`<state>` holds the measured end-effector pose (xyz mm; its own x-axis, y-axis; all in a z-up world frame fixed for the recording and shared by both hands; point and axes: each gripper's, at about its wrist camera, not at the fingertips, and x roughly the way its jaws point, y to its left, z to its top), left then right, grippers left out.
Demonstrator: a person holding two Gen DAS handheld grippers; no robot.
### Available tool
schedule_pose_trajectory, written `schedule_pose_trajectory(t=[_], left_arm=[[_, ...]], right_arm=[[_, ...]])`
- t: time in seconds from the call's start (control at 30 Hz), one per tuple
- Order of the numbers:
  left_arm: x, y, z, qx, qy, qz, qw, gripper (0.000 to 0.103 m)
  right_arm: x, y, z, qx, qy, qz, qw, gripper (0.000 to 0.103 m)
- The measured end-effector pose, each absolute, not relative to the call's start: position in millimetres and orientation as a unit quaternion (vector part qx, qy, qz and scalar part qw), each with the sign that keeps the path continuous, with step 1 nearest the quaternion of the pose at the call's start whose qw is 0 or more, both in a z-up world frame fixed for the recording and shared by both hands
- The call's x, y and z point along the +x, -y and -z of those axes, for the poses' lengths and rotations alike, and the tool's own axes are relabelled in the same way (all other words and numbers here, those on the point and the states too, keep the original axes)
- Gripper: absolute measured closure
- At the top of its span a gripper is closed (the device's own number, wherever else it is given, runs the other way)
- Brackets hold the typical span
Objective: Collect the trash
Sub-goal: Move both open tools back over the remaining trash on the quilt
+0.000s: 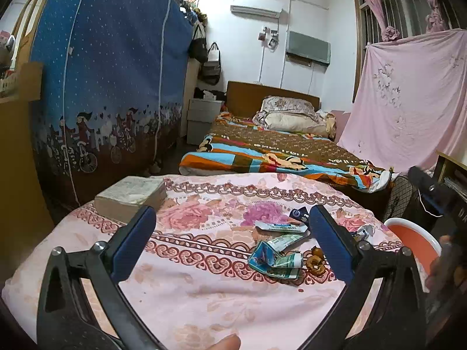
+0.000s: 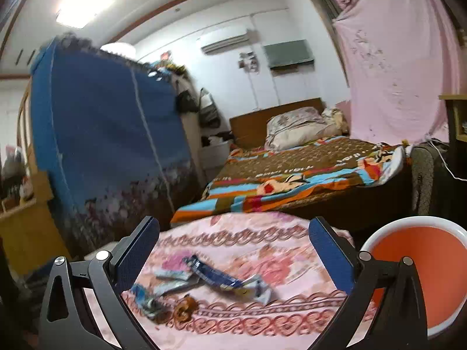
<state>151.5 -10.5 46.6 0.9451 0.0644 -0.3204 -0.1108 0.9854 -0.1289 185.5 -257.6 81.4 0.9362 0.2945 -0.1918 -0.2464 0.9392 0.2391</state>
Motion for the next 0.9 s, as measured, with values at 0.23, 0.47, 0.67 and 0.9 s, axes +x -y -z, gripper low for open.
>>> schedule_pose_trajectory(t=[0.23,0.47,0.67,0.9], left_arm=[[132.9,-2.0,-56.2,-0.065,-0.108,-0.037,0.991,0.012],[126.9,-7.7,-60.2,-0.059,-0.080,-0.029,0.995,0.012],[142.3,-3.4,-51.2,-0.038,-0.123,-0.005,0.992,0.012],[172.9,2.8,-36.7,-0.055,-0.206,0.033,0.977,0.015]], right_arm=[[161.2,232.8,-94.9,0.061,-0.047,-0.168,0.983,0.000],[156.7,219.3,-96.2,0.012,-0.042,-0.171,0.984,0.000],[190.3,211.6,-69.6,-0.026,-0.152,-0.159,0.975,0.000],[226.7,216.0,-45.2,-0.018,-0.267,-0.149,0.952,0.001]])
